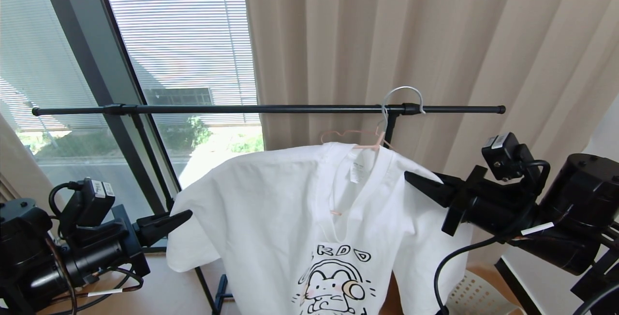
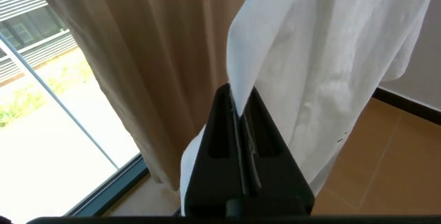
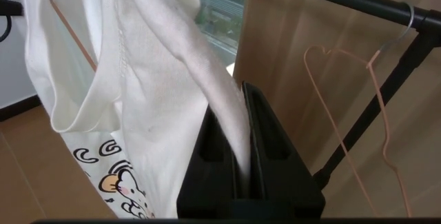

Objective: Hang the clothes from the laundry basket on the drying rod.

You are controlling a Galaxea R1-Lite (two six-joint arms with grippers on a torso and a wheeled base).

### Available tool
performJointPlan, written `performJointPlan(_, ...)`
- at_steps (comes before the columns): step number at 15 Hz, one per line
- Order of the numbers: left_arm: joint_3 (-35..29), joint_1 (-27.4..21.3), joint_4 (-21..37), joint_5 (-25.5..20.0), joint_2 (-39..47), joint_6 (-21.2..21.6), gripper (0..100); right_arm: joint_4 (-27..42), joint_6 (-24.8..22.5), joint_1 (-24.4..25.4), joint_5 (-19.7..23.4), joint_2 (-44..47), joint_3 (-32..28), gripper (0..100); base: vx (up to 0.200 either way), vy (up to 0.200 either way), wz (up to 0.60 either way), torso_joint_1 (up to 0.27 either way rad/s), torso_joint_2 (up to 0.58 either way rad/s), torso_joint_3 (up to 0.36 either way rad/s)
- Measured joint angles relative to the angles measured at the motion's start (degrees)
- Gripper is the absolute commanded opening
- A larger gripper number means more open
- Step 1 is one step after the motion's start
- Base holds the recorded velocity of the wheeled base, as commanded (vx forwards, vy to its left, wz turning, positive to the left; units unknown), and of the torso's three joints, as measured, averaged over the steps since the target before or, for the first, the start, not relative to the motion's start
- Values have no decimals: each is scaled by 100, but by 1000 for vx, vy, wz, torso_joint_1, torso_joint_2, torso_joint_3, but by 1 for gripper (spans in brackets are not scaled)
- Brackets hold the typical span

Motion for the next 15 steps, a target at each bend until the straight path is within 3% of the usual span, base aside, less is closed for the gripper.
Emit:
performJointPlan(11, 35, 85, 2, -1, 271, -55, 0, 0, 41, -246, 0, -13, -95, 0, 0, 0, 0, 0, 0, 0)
performJointPlan(15, 38, 77, 2, -1, 295, -327, 0, 0, 44, -347, 139, -13, -116, 0, 0, 0, 0, 0, 0, 0)
